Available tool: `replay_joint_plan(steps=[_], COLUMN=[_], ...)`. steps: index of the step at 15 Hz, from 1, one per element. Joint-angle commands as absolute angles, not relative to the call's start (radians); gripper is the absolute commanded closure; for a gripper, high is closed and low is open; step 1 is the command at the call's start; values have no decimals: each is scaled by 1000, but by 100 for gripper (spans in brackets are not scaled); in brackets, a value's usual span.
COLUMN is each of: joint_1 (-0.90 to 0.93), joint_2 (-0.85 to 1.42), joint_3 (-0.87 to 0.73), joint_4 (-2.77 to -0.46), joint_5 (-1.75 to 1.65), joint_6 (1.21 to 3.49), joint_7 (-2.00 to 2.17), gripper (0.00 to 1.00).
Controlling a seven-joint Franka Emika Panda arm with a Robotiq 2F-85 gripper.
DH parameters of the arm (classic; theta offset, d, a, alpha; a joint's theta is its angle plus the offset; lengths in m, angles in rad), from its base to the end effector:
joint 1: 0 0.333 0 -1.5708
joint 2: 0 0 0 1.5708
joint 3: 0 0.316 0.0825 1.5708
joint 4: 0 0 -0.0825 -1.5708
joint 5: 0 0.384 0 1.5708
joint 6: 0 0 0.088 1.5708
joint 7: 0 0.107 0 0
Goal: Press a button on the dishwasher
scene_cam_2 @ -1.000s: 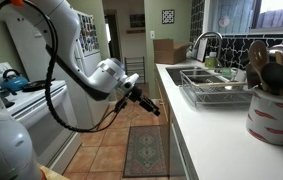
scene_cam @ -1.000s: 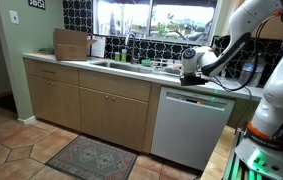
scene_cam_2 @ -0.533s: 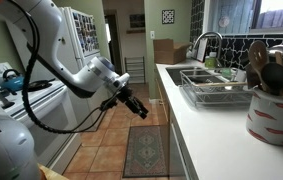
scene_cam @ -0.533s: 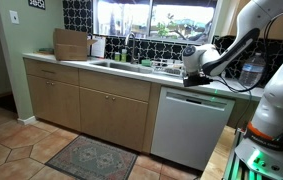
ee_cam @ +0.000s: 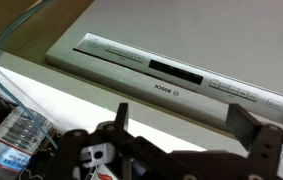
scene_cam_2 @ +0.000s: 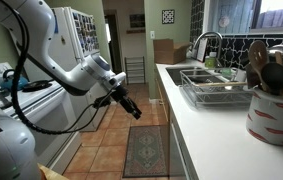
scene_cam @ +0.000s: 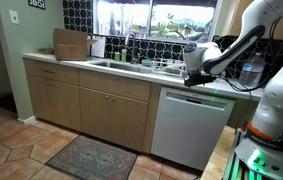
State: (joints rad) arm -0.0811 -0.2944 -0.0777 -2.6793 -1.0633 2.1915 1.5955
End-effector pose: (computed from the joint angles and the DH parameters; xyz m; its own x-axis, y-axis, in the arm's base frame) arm 0.3805 -0.0912 0.3265 0.5302 -0.6013 0.5977 -0.8479 -0.3779 0.3719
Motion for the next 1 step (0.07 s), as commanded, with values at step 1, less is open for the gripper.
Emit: replay_joint_plan(steps=[1], joint_1=[-88], joint_2=[-295], joint_3=[-70], joint_4=[-2679], joint_5=[-1059], joint_6=[2191], joint_7=[1593], gripper=[0])
